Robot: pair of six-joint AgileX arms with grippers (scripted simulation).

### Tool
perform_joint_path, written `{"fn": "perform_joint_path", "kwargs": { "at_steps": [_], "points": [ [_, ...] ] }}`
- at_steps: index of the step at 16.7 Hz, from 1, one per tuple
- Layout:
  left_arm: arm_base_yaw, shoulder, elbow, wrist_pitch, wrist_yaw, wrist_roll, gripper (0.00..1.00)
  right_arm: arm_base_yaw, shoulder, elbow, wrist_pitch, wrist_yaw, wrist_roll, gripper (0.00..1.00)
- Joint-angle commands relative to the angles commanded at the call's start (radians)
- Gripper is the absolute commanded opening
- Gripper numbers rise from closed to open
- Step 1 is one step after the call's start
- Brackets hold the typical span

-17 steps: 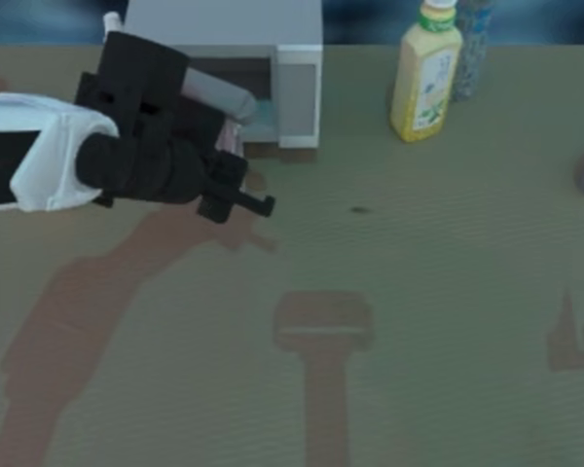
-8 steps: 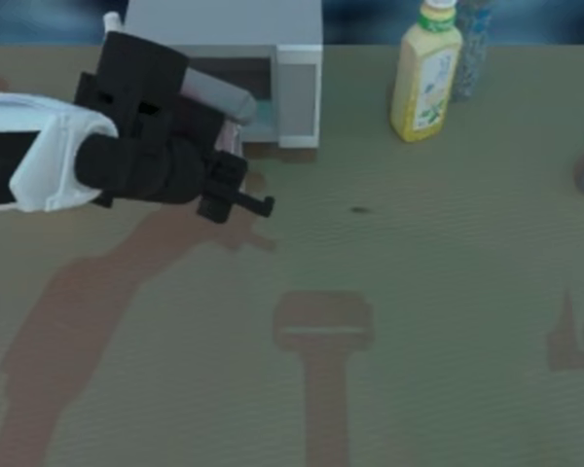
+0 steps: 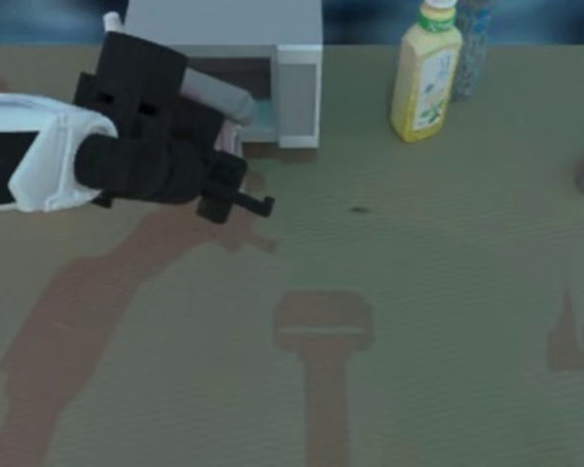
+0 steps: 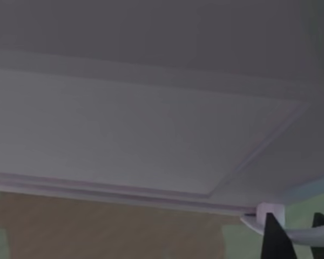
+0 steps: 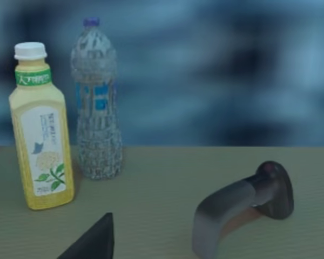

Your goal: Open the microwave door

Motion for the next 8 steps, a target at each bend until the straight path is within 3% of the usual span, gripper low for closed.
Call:
{"fn": "perform_joint_path", "kwargs": {
  "at_steps": [8],
  "points": [
    [-0.008,0.001,0.0,-0.001,0.008,-0.005,0.0,0.0,0.0,0.0,0.0,0.0,0.0,1.0]
  ]
}}
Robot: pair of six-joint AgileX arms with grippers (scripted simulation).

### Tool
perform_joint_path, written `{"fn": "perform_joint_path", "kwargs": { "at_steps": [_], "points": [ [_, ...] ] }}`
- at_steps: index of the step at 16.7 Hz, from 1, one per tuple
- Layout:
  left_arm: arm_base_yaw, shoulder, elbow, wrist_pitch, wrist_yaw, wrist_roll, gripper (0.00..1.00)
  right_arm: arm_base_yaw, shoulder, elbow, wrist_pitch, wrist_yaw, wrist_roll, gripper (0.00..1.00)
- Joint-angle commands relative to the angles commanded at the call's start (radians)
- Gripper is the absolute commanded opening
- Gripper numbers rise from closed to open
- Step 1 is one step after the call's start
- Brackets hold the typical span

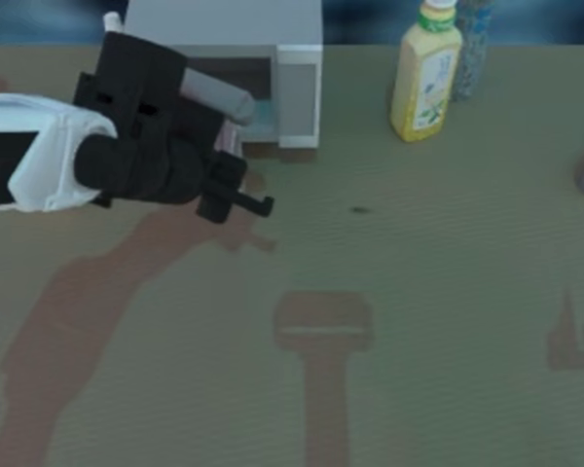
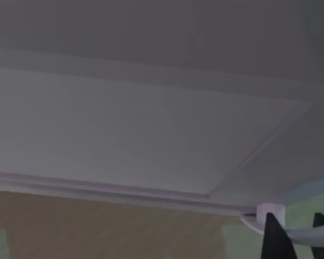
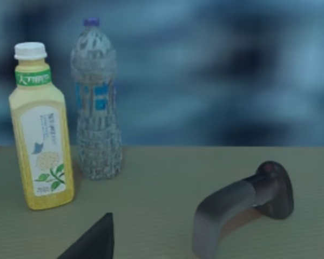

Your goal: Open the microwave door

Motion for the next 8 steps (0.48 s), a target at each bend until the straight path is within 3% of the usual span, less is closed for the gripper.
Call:
{"fn": "perform_joint_path", "kwargs": {
  "at_steps": [8],
  "points": [
    [0.036,-0.022,-0.023,-0.007,0.048,0.072,0.0,0.0,0.0,0.0,0.0,0.0,0.0,1.0]
  ]
}}
